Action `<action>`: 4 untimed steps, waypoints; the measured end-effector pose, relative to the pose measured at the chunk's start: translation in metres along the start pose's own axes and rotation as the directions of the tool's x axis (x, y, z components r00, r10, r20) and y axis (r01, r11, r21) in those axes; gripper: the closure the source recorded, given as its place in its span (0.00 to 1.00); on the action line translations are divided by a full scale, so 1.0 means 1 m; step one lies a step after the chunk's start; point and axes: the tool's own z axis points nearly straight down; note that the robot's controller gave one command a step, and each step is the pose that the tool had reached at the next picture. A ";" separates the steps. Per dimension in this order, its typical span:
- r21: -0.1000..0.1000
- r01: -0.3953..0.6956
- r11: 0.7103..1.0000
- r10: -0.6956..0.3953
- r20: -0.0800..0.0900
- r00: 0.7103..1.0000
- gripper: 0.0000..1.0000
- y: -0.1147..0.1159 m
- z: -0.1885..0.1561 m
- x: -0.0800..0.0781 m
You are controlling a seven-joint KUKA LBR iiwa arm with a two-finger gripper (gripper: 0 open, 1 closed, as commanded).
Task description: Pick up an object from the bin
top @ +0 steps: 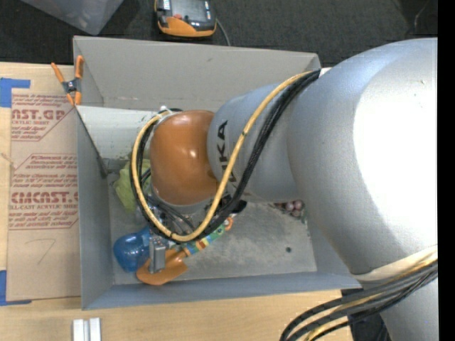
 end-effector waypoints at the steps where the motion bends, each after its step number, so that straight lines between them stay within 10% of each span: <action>1: 0.002 0.293 0.956 -0.293 0.023 0.956 0.00 0.002 0.030 0.003; 2: -0.002 0.046 0.999 -0.046 0.002 0.999 1.00 -0.016 0.029 0.006; 4: -0.002 0.047 0.999 -0.047 -0.002 0.999 1.00 -0.016 0.017 0.007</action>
Offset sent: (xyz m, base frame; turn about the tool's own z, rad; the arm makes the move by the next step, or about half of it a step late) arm -0.0035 -0.0174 -0.0286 -0.0461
